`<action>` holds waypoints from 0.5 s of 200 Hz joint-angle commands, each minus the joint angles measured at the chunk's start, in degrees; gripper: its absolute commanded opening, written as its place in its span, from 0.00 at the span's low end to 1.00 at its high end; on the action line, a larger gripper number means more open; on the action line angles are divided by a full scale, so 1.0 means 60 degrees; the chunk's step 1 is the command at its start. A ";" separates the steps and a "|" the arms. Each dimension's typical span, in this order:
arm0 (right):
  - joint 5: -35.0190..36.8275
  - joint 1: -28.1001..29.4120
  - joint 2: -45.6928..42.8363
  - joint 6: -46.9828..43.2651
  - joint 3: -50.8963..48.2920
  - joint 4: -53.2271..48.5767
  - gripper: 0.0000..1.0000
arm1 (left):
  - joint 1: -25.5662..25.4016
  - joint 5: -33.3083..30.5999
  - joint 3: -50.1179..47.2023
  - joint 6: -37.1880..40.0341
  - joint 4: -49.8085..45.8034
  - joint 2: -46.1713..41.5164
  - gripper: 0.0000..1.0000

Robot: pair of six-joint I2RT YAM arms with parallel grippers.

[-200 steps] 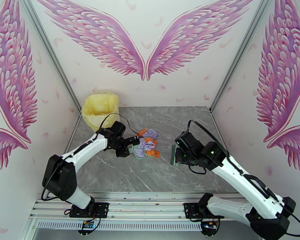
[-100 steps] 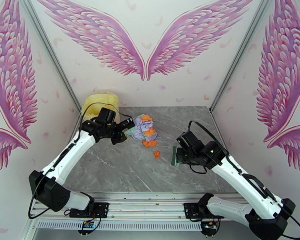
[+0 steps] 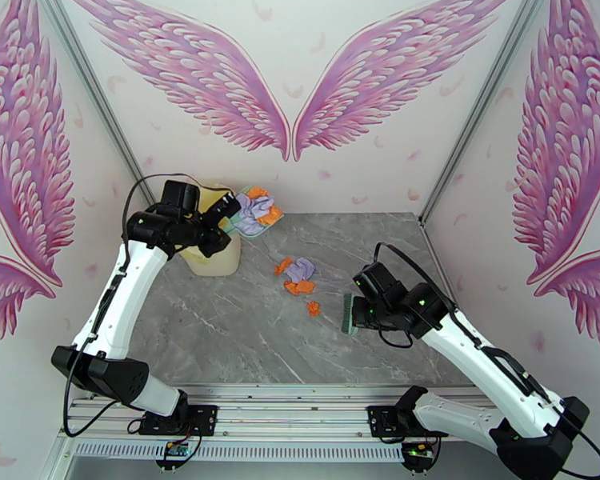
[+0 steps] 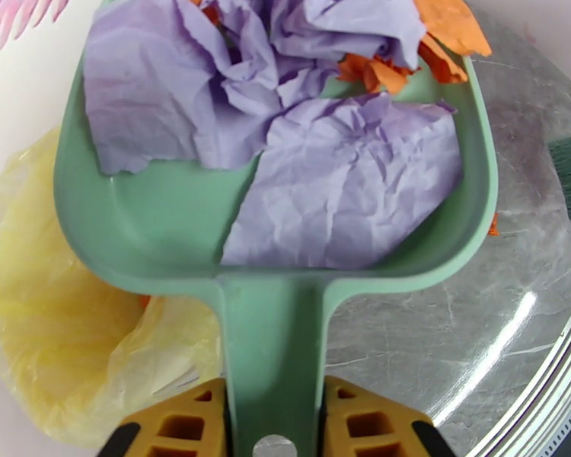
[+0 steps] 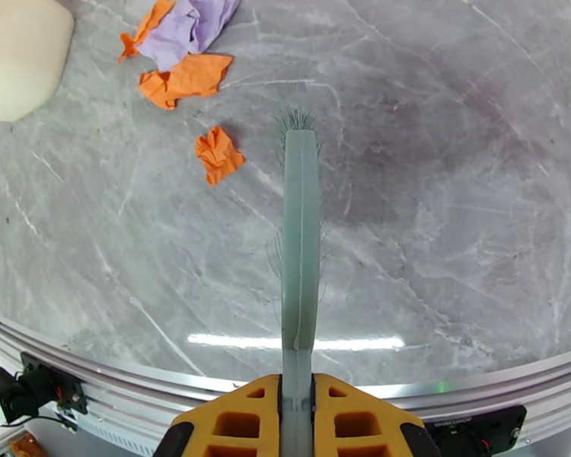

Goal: Sweep away the paper scraps from the table

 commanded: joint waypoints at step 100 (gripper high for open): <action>-0.0523 -0.0082 0.0047 -0.0233 -0.0625 0.0612 0.00 | 0.1482 -0.3480 0.1242 -0.0973 -0.0898 0.0287 0.00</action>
